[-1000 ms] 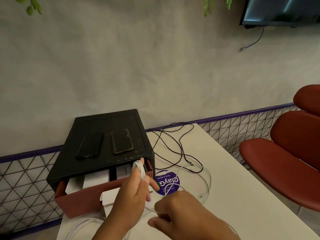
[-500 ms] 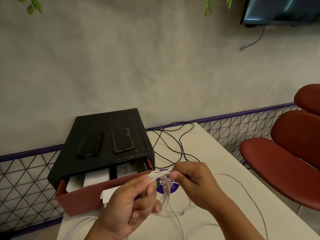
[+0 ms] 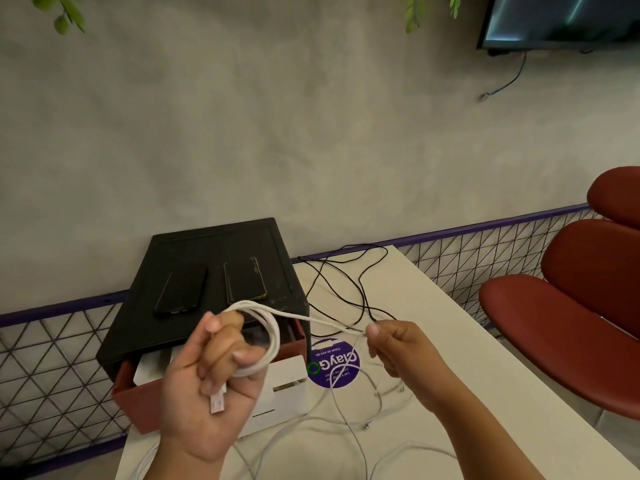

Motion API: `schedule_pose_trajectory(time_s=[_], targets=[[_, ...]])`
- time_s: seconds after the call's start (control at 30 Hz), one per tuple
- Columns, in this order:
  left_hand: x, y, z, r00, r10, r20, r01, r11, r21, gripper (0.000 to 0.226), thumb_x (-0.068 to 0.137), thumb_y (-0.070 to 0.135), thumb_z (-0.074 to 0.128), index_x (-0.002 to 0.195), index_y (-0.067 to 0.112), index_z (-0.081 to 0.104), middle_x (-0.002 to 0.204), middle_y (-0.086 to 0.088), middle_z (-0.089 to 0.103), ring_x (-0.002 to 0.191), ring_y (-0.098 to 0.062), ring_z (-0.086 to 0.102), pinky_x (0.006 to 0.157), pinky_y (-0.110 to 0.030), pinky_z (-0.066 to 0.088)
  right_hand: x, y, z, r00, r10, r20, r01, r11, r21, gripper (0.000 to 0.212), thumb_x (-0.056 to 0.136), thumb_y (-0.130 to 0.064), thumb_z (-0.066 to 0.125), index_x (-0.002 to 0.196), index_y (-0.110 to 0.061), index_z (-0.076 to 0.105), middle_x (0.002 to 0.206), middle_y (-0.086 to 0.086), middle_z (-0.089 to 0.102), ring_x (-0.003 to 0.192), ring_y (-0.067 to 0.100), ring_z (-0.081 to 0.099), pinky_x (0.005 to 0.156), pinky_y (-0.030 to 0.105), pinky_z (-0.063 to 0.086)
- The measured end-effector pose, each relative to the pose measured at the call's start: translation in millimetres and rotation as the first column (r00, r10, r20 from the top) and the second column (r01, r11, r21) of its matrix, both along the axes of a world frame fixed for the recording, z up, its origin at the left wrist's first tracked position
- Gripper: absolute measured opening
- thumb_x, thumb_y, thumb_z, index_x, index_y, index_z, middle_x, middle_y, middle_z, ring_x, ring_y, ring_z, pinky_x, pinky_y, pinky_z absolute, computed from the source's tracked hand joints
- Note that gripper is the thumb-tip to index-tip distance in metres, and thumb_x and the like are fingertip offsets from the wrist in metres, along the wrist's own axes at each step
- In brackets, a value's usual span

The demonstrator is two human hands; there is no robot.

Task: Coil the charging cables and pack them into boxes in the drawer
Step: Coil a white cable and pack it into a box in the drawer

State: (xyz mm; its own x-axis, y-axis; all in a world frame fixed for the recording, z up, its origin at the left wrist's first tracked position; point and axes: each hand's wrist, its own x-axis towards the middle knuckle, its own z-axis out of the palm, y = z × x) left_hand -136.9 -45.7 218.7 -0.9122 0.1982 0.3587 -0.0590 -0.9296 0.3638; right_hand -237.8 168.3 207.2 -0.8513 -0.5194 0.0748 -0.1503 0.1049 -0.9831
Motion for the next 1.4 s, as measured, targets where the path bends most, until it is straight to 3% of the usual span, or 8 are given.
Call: schedule_pose_trajectory(time_s=[0.17, 0.37, 0.5, 0.7, 0.83, 1.1, 1.27, 1.4], targets=[[1.3, -11.6, -9.4, 0.989, 0.144, 0.022, -0.14, 0.984, -0.11, 0.056, 0.103, 0.032, 0.008, 0.143, 0.0, 0.027, 0.072, -0.005, 0.042, 0.065, -0.012, 0.039, 0.101, -0.021, 0.029, 1.6, -4.2, -16.5, 0.942, 0.199, -0.271, 0.003, 0.801, 0.598, 0.031, 0.093, -0.036, 0.052, 0.062, -0.033, 0.054, 0.06, -0.008, 0.051, 0.059, 0.003, 0.044, 0.06, 0.025, 0.038], [2.8, -22.4, -8.9, 0.886, 0.463, 0.006, -0.437, 0.839, -0.325, 0.047, 0.103, 0.029, 0.001, 0.14, 0.002, -0.005, 0.092, -0.013, 0.06, 0.085, -0.02, 0.057, 0.109, -0.026, 0.02, 35.3, -23.0, -9.1, 0.834, 0.531, -0.152, -0.257, 0.616, 0.745, 0.024, 0.093, -0.033, 0.053, 0.101, -0.018, 0.069, 0.098, 0.002, 0.069, 0.079, 0.009, 0.05, 0.071, 0.023, 0.038], [-8.6, -5.1, -8.1, 0.813, 0.58, 0.048, -0.499, 0.737, -0.456, 0.068, 0.077, 0.018, 0.061, 0.138, 0.002, 0.037, 0.054, -0.001, 0.043, 0.044, -0.009, 0.044, 0.085, -0.026, 0.054, 58.0, -25.9, 10.6, 0.767, 0.616, -0.176, -0.325, 0.611, 0.722, 0.022, 0.092, -0.029, 0.052, 0.104, -0.017, 0.067, 0.087, -0.001, 0.059, 0.077, 0.014, 0.05, 0.06, 0.014, 0.031], [-6.1, 13.7, -21.5, 0.766, 0.575, -0.287, -0.41, 0.094, -0.907, 0.033, 0.099, 0.012, 0.034, 0.129, 0.008, 0.046, 0.054, 0.001, 0.049, 0.058, -0.001, 0.053, 0.08, -0.011, 0.041, 56.2, -22.9, 31.7, 0.716, 0.615, -0.33, -0.344, 0.722, 0.6, 0.034, 0.092, -0.034, 0.055, 0.068, -0.01, 0.053, 0.057, 0.001, 0.045, 0.054, 0.01, 0.041, 0.051, 0.016, 0.029], [-3.4, 25.3, -21.5, 0.837, 0.432, -0.337, -0.359, -0.033, -0.933, 0.032, 0.099, 0.015, 0.036, 0.131, 0.018, 0.042, 0.06, 0.005, 0.057, 0.06, -0.002, 0.054, 0.065, -0.004, 0.04, 40.1, -15.8, 34.1, 0.729, 0.392, -0.561, -0.13, 0.884, 0.45, 0.025, 0.087, -0.041, 0.053, 0.073, -0.022, 0.056, 0.054, -0.01, 0.046, 0.055, 0.006, 0.043, 0.051, 0.018, 0.03], [7.7, 38.4, 4.8, 0.975, 0.222, 0.002, -0.1, 0.446, -0.889, 0.069, 0.086, 0.065, 0.035, 0.101, 0.005, 0.064, 0.047, 0.005, 0.037, 0.044, -0.008, 0.043, 0.088, -0.028, 0.047, 29.8, -17.7, 30.0, 0.919, -0.028, -0.393, 0.027, 1.0, -0.007, 0.021, 0.081, -0.037, 0.065, 0.063, -0.046, 0.065, 0.066, -0.018, 0.065, 0.067, 0.001, 0.061, 0.058, 0.009, 0.043], [4.8, 40.9, 2.9, 0.981, 0.179, 0.078, -0.084, 0.749, -0.658, 0.04, 0.067, 0.052, 0.076, 0.061, 0.016, 0.059, 0.039, 0.007, 0.034, 0.031, -0.006, 0.031, 0.068, -0.026, 0.052, 34.6, -32.2, 15.7, 0.937, 0.0, -0.35, -0.038, 0.994, -0.102, 0.041, 0.081, -0.065, 0.042, 0.086, -0.034, 0.068, 0.079, -0.002, 0.066, 0.072, 0.01, 0.061, 0.063, 0.023, 0.048], [2.6, 42.9, 2.3, 0.983, 0.158, 0.096, -0.069, 0.795, -0.602, 0.04, 0.068, 0.05, 0.075, 0.058, 0.016, 0.056, 0.039, 0.006, 0.036, 0.032, -0.006, 0.034, 0.064, -0.025, 0.05, 44.9, -36.3, 12.1, 0.962, 0.102, -0.253, -0.154, 0.969, -0.192, 0.04, 0.086, -0.059, 0.041, 0.086, -0.027, 0.066, 0.067, -0.008, 0.058, 0.061, 0.004, 0.049, 0.056, 0.015, 0.039]])
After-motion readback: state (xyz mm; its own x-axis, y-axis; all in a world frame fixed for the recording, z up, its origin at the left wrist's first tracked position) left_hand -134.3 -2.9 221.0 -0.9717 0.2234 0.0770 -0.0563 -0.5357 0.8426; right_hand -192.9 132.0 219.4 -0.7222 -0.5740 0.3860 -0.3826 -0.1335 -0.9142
